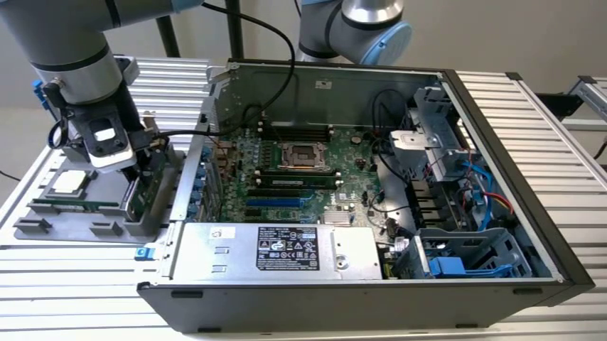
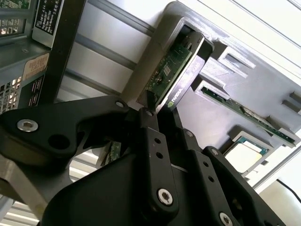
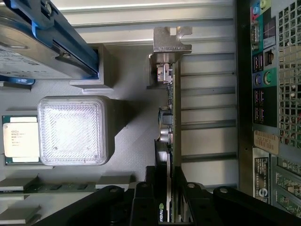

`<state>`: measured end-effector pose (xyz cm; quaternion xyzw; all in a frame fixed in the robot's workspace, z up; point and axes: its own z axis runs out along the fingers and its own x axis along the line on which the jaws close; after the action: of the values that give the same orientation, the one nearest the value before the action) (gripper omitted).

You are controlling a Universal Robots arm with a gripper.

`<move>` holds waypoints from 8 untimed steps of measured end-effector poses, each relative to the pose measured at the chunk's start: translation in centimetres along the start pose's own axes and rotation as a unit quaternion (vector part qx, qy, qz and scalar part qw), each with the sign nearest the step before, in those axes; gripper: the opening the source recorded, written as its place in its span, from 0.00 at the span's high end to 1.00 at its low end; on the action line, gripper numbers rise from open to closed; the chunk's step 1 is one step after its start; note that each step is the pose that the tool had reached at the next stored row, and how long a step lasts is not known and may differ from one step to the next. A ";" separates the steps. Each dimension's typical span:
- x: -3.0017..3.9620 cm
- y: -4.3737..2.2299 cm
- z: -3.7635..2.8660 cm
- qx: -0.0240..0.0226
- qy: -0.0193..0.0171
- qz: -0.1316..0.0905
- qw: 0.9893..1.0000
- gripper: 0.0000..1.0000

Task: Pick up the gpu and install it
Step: 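Pick up the gpu and move the gpu toward the slot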

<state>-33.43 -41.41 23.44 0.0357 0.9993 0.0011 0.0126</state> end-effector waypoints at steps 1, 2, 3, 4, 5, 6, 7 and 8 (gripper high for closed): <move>0.00 0.00 0.00 0.000 0.000 0.000 1.000 1.00; 0.00 0.00 0.00 0.000 0.000 0.000 1.000 1.00; 0.00 0.00 0.00 0.000 0.000 0.000 1.000 1.00; 0.00 0.00 0.00 0.000 0.000 0.000 1.000 1.00; 0.00 0.00 0.00 0.000 0.000 0.000 1.000 1.00; 0.00 0.00 0.00 0.000 0.000 0.000 1.000 1.00; 0.00 0.00 0.00 0.000 0.000 0.000 1.000 1.00; 0.00 0.00 -0.01 0.000 0.000 0.000 1.000 1.00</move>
<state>-33.43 -41.41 23.45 0.0360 0.9993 0.0011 0.0126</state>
